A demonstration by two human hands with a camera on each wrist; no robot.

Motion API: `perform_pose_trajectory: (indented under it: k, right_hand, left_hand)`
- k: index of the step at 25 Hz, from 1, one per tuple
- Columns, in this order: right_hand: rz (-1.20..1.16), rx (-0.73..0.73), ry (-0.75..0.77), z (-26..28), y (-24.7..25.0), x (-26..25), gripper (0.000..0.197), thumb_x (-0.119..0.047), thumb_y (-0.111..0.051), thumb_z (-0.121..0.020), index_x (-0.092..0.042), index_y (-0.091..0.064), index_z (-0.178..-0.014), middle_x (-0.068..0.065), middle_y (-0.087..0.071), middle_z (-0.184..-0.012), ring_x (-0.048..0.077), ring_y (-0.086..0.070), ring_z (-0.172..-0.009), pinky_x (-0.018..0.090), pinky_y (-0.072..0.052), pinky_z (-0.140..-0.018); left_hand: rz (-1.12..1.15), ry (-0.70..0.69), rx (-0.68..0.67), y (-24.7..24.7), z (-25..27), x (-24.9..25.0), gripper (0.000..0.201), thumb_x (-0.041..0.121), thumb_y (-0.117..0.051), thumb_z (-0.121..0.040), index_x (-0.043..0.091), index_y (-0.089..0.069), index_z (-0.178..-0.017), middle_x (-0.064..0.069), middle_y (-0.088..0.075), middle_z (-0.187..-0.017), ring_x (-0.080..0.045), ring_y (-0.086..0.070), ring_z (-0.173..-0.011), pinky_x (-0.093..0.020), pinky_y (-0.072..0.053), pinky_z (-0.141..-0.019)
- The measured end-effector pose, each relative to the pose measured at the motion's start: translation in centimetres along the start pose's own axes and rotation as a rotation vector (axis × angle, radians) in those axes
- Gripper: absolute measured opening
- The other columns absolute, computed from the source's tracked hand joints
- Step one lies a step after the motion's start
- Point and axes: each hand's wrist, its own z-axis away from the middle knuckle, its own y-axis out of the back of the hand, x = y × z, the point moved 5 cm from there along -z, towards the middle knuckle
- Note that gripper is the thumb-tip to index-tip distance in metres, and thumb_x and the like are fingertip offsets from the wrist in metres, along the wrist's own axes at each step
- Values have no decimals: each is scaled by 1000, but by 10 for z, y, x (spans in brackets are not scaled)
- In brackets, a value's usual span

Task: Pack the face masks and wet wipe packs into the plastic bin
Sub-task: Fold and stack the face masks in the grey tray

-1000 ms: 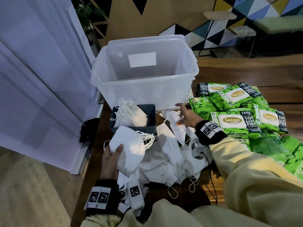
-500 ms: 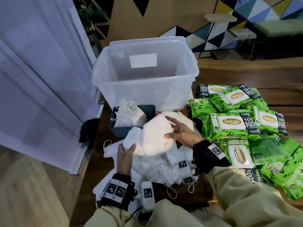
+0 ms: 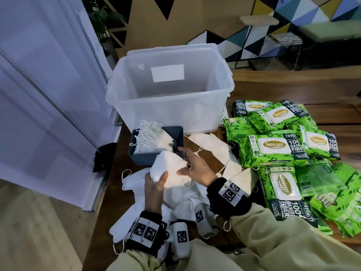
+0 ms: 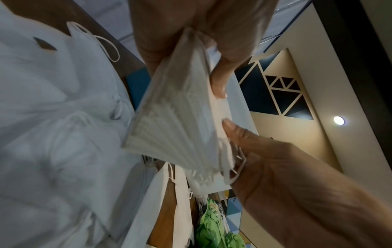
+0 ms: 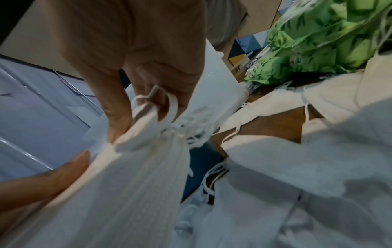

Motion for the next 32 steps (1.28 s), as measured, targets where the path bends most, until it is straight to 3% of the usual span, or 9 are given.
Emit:
perform_pose_trajectory:
  k: [6,9,12,16,20,23,25,27,32]
  right_hand:
    - [-170,255,-73,7,11,31,51,-7,-75,-74,-14,-56,-120,-9,-53,-70,4,-50,-68,19,-40,-72]
    - [133,139,47,12,0,21,65,-12,-68,-80,-16,-37,-137,1,-56,-105,13,-50,-97,22,-37,-88]
    - [148,-173,160,12,-29,5,93,-7,-62,-81,-19,0,-149,14,-24,-149,26,-23,-136,37,-21,-112]
    - [-314,-306,90,4,0,-3,88,-5,-56,-80,-19,-3,-149,10,-30,-150,18,-26,-139,13,-29,-104]
    - [-301,-296,184,-9,6,-28,101,-16,-73,-74,-28,-6,-149,8,-27,-153,18,-23,-142,32,-24,-115]
    - [-247,-272,169,-10,-5,-30,90,-9,-77,-72,-17,-25,-145,1,-45,-141,14,-45,-128,27,-39,-106]
    - [-328,-132,142,-10,1,-20,69,1,-74,-73,-11,-41,-133,2,-57,-120,11,-58,-104,12,-48,-84]
    - [-427,-20,115,-11,8,-17,52,4,-71,-75,-12,-50,-120,6,-61,-104,4,-60,-81,9,-47,-66]
    - [-464,-31,146,-19,4,-31,35,12,-60,-81,-12,-51,-106,-6,-62,-87,-9,-60,-65,9,-45,-57]
  left_hand:
    - [16,-8,39,35,-7,-6,68,24,-66,-84,9,-33,-141,-6,-45,-139,-26,-45,-127,-43,-34,-109]
    - [-72,-47,3,45,-13,-3,66,24,-68,-81,6,-39,-137,-15,-50,-136,-33,-49,-124,-51,-38,-107]
    - [-135,-82,-68,38,-10,8,51,15,-63,-87,5,-43,-133,-15,-54,-130,-32,-51,-120,-49,-39,-106]
    - [-98,-126,-147,42,-12,39,42,17,-69,-84,15,-52,-122,-5,-61,-119,-28,-57,-113,-48,-45,-100]
    - [-89,-211,-272,28,-9,71,37,9,-65,-85,17,-52,-118,-3,-64,-113,-17,-63,-99,-34,-52,-88]
    - [-48,-263,-240,23,-9,83,36,9,-63,-86,15,-53,-120,2,-66,-110,-10,-64,-95,-25,-54,-83]
    - [22,-252,-168,33,-13,84,39,12,-64,-86,14,-54,-124,3,-66,-111,-14,-64,-99,-30,-53,-86]
    - [53,-219,-161,40,-17,80,42,15,-65,-86,12,-52,-127,-1,-65,-116,-22,-62,-107,-37,-51,-90]
    - [80,-184,-165,34,-16,78,48,15,-63,-87,11,-49,-132,-6,-62,-125,-21,-60,-112,-37,-50,-92]
